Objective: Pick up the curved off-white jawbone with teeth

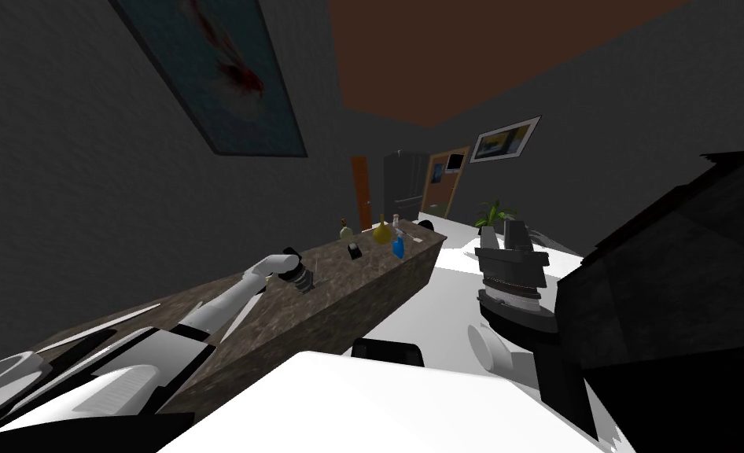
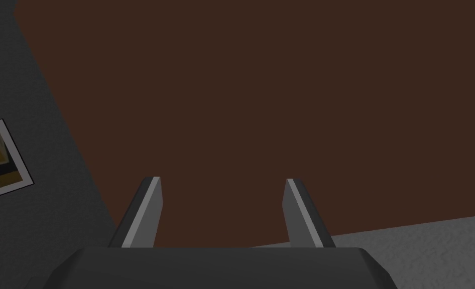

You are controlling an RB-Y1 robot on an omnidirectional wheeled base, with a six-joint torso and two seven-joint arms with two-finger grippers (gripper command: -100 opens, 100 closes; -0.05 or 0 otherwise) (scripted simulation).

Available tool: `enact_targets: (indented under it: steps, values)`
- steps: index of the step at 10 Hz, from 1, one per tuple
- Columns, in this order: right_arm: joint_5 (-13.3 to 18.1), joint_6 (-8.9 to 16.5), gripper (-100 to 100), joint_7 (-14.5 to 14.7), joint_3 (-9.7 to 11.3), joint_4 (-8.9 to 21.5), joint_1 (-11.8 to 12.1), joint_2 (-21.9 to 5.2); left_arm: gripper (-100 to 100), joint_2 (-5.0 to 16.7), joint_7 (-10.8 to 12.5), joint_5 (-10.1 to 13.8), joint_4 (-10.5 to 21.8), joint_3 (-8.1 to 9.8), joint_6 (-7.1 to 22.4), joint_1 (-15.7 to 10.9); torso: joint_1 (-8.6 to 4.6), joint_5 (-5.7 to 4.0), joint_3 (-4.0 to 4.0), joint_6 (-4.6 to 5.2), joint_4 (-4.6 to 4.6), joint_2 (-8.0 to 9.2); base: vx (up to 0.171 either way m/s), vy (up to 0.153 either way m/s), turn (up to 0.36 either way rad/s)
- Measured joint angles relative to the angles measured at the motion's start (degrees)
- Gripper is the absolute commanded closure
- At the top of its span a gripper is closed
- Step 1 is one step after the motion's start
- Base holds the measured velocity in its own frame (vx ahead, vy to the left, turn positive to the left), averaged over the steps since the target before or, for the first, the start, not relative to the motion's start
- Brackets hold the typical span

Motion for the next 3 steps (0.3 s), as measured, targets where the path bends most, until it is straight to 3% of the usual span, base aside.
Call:
enact_targets:
  steps: [1,2,3]
  values:
    - [0.00,0.00,0,0.00,0.00,0.00,-0.01,0.00,100,0.36,0.44,0.18,-0.15,0.14,0.33,-0.10,0.02,0.00,0.04,0.12,0.04,0.06,-0.098,0.050,-0.272]
    - [0.00,0.00,0,0.00,0.00,0.00,-0.02,0.00,100,1.03,1.57,0.61,-0.75,0.50,1.00,-0.37,0.09,-0.01,0.16,0.08,0.08,0.26,-0.049,0.027,-0.060]
    - [0.00,0.00,0,0.00,0.00,0.00,0.00,0.00,0,1.09,1.88,0.68,-0.87,0.58,1.14,-0.48,0.08,0.01,0.13,-0.03,0.05,0.21,-0.006,0.003,0.008]
